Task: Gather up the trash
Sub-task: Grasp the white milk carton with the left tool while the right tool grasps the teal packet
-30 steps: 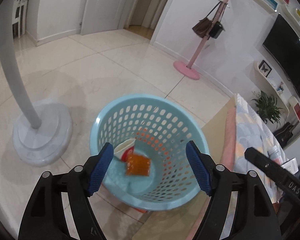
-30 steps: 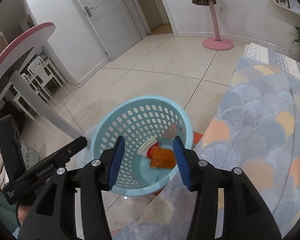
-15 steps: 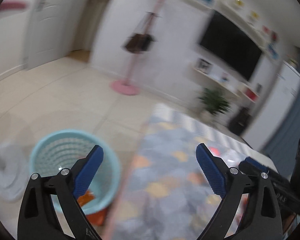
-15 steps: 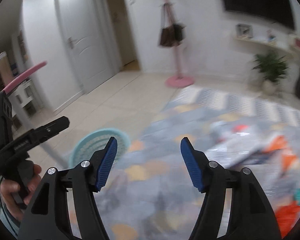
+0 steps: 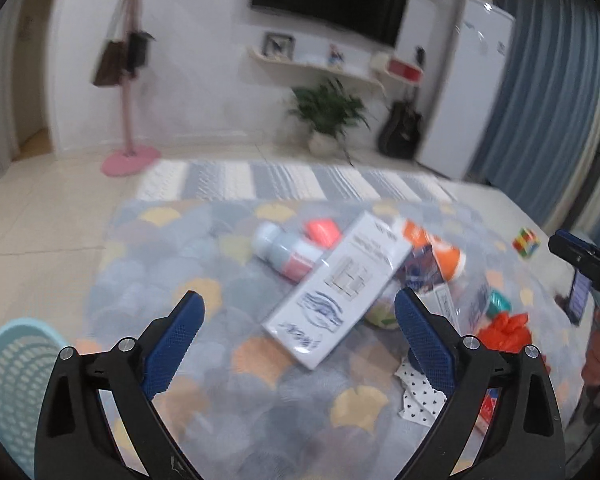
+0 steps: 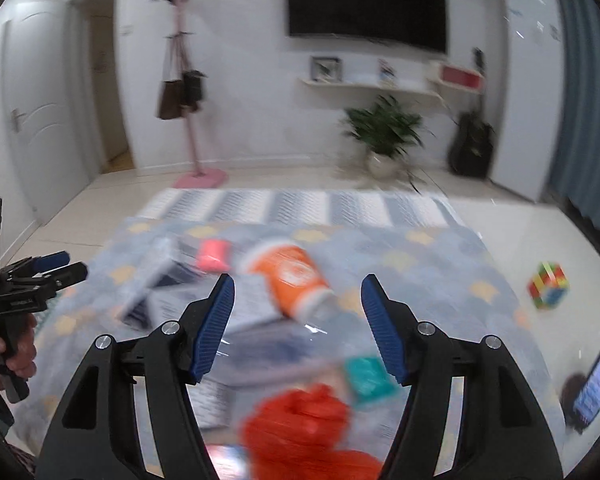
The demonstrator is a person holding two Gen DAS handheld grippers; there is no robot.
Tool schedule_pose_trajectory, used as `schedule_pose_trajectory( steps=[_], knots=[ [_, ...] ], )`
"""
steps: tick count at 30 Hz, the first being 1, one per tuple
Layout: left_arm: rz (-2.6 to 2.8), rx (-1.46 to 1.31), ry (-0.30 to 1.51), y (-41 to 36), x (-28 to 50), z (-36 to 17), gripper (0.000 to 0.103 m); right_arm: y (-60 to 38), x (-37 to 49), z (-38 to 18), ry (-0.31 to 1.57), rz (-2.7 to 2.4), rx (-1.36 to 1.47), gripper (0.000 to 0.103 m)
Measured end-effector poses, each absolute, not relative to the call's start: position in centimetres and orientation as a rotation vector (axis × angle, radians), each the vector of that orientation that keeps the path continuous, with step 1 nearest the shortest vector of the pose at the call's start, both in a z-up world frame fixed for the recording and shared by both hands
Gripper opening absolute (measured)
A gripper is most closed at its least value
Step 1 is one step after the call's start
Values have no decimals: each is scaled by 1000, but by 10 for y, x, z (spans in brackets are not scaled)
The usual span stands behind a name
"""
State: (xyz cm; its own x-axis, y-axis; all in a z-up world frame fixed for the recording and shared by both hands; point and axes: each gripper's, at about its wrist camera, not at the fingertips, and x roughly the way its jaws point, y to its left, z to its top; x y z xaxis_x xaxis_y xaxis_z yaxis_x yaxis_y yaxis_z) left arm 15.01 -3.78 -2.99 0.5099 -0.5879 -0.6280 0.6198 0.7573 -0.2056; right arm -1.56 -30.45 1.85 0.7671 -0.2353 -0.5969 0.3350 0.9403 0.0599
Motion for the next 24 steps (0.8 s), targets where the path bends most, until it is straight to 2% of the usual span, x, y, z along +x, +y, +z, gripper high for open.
schedule_pose_trajectory(
  steps=[6, 12, 17, 19, 24],
  knots=[
    [-788, 142, 804, -70, 165, -60, 92, -351, -23, -25, 699, -378, 262, 62],
    [-821, 156, 810, -86, 173, -69, 89, -365, -18, -41, 739, -372, 299, 62],
    [-830, 156, 831, -97, 171, -74, 79, -377, -17, -58, 799, -395, 304, 62],
    [-847, 134, 858, -99, 171, -77, 70, -378, -18, -66, 834, -378, 310, 62],
    [-848, 85, 881, -94, 167, -78, 60, -371, -15, -78, 880, -325, 312, 62]
  ],
)
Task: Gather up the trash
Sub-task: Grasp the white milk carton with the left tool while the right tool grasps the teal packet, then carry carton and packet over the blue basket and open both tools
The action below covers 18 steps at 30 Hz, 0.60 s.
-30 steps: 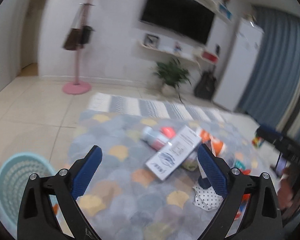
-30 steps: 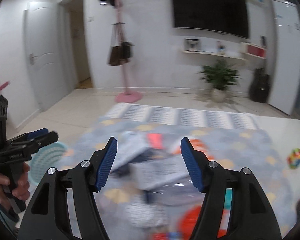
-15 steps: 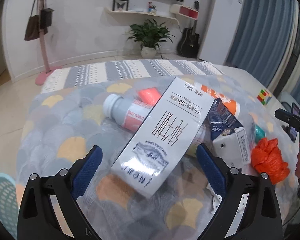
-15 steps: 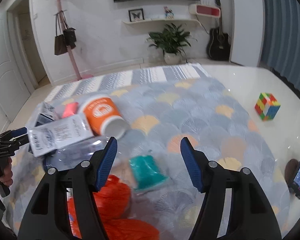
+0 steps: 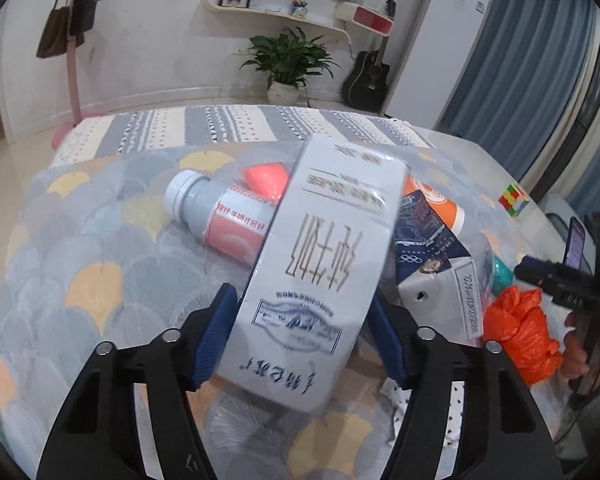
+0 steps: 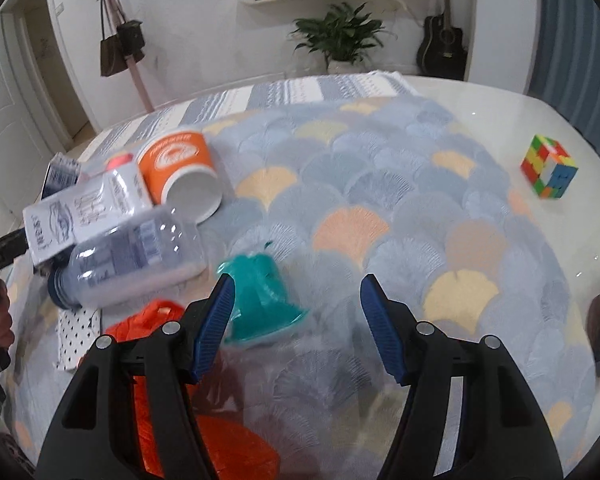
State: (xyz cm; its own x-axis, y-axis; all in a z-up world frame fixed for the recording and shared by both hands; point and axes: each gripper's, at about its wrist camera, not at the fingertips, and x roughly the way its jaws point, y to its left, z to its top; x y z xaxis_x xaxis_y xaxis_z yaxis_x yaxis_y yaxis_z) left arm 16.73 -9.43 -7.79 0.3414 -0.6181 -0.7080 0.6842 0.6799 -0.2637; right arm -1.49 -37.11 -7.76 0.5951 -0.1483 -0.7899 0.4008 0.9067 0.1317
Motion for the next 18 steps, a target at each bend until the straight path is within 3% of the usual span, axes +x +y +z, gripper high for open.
schedule_pose_trajectory(
  steps=[7, 9, 18],
  knots=[
    [-823, 2, 886, -74, 163, -74, 56, -358, -4, -90, 916, -303, 287, 61],
    [-811, -9, 889, -69, 162, -73, 55, -359, -2, -91, 926, -303, 288, 52],
    [-774, -86, 869, -41, 158, -53, 53, -357, 6, -88, 951, -313, 270, 37]
  ],
)
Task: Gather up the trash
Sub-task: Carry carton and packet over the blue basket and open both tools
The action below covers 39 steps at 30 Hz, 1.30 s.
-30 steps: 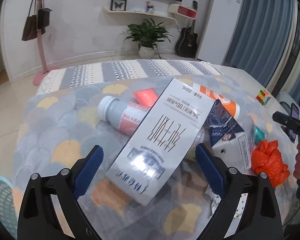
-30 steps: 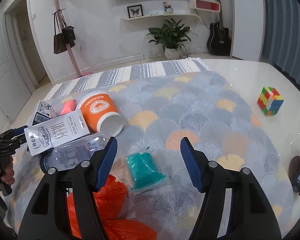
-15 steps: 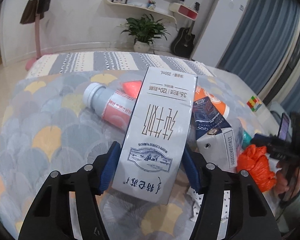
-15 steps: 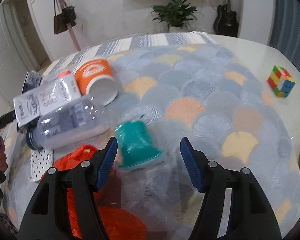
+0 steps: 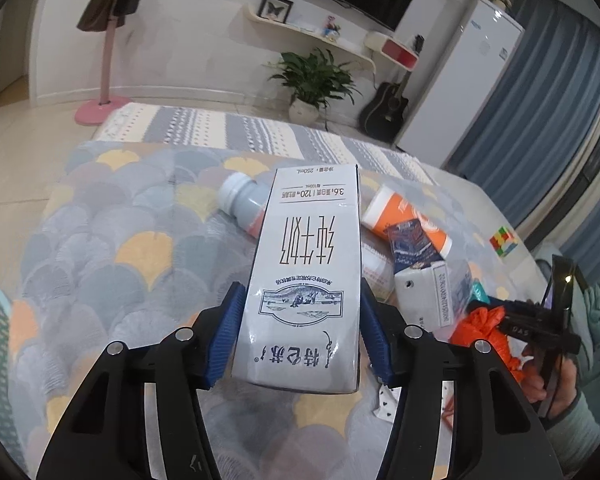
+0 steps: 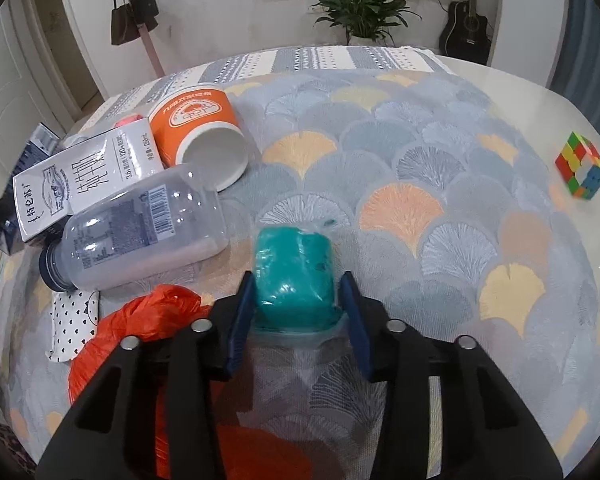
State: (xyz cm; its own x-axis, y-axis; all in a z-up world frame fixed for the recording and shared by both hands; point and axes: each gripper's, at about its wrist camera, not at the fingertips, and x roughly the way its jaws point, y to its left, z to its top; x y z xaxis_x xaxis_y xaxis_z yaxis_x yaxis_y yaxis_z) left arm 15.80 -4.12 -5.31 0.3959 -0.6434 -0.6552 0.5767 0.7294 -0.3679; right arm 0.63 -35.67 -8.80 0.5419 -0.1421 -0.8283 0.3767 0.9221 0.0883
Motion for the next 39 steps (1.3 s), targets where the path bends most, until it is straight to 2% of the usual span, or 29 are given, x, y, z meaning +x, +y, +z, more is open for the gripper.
schedule_pose_trajectory(
  steps=[9, 17, 28, 39],
  knots=[
    [-687, -203, 764, 20, 151, -12, 53, -303, 10, 12, 731, -285, 138, 36],
    [-502, -295, 689, 110, 145, 13, 53, -162, 62, 56, 642, 42, 65, 36],
    [-177, -392, 763, 236, 149, -19, 53, 36, 139, 12, 745, 410, -6, 36],
    [-1, -443, 881, 302, 167, -62, 54, 115, 190, -54, 912, 531, 76, 39]
  ],
)
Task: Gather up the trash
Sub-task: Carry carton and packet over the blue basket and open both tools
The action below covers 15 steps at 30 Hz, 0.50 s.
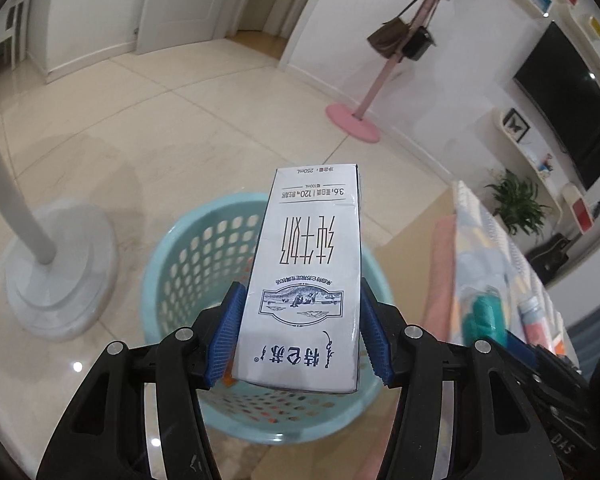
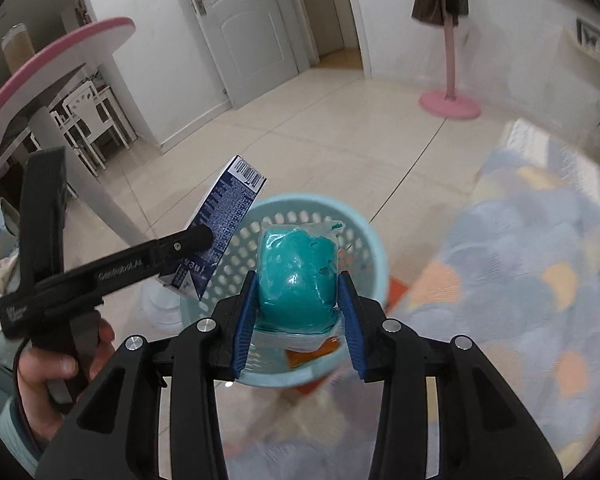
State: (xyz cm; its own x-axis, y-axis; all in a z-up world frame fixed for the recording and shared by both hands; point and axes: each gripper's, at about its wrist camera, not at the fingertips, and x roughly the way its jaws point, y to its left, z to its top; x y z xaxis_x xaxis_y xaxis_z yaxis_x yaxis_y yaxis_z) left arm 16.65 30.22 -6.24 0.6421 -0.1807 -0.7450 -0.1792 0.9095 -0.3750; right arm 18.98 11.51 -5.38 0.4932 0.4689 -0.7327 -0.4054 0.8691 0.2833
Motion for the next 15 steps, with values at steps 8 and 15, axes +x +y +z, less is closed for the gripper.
schedule_pose_trajectory(
  steps=[8, 15],
  knots=[
    [44, -446, 891, 314, 166, -69, 63, 113, 211, -76, 981, 522, 159, 44],
    [32, -433, 855, 304, 161, -56, 63, 87, 199, -65, 960, 500, 172, 44]
  ],
)
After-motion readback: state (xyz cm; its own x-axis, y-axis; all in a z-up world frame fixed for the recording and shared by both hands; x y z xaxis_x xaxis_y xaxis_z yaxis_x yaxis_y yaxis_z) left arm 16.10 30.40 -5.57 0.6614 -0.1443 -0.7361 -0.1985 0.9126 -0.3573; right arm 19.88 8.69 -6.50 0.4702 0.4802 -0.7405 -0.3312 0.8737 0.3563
